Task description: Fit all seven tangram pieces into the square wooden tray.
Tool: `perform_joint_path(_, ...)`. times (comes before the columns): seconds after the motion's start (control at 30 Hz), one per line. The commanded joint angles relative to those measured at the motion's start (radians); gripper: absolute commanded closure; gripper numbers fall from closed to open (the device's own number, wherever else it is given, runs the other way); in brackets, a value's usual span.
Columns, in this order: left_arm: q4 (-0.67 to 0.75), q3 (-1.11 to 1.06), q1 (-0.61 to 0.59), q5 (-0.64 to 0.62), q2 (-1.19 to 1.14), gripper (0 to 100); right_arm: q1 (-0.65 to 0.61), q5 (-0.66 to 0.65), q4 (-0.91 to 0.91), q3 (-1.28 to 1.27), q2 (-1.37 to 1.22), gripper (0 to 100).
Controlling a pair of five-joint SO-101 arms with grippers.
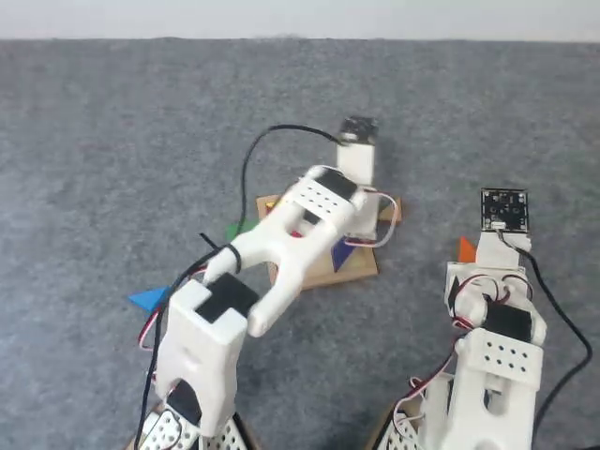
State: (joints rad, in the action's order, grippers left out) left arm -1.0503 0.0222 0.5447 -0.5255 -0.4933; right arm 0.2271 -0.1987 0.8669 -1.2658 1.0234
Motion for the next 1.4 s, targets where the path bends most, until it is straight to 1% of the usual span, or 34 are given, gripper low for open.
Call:
perform_joint_path(0.0, -0.023, 0.05, 0.064, 0.018, 0.021, 99, 0.005, -0.014, -0.001, 0.032, 0.03, 94.8)
perform_joint_path(0.13, -0.021, 0.008, 0.101, 0.052, 0.04, 99, 0.005, -0.014, -0.001, 0.032, 0.03, 94.8)
perform_joint_path(0.3, -0.021, -0.028, 0.057, 0.052, 0.063, 99, 0.008, -0.014, -0.001, 0.032, 0.03, 94.8)
perform_joint_path(0.43, -0.012, -0.067, 0.032, 0.048, 0.144, 99, 0.008, -0.014, -0.001, 0.032, 0.03, 94.8)
perform_joint_path(0.5, 0.031, -0.104, 0.012, 0.037, 0.189, 99, 0.008, -0.014, -0.001, 0.032, 0.03, 94.8)
perform_joint_path(0.6, 0.153, -0.183, -0.06, -0.049, 0.219, 99, 0.008, -0.014, -0.001, 0.032, 0.03, 94.8)
perform_joint_path(0.67, 0.192, -0.206, -0.1, -0.063, 0.207, 99, 0.007, -0.014, 0.001, 0.032, 0.03, 94.8)
perform_joint_path(0.97, 0.164, -0.107, -0.109, -0.071, 0.112, 99, 0.007, -0.014, 0.001, 0.032, 0.03, 94.8)
perform_joint_path(1.0, 0.132, -0.088, -0.115, -0.08, 0.095, 99, 0.007, -0.014, 0.001, 0.032, 0.03, 94.8)
perform_joint_path(1.1, 0.014, -0.015, -0.132, -0.17, 0.041, 99, 0.007, -0.014, 0.001, 0.032, 0.03, 94.8)
perform_joint_path(1.2, -0.023, 0.042, -0.146, -0.181, -0.009, 99, 0.007, -0.014, 0.001, 0.032, 0.03, 94.8)
perform_joint_path(1.37, -0.058, 0.09, -0.118, -0.17, -0.031, 99, 0.007, -0.015, 0.001, 0.031, 0.03, 94.8)
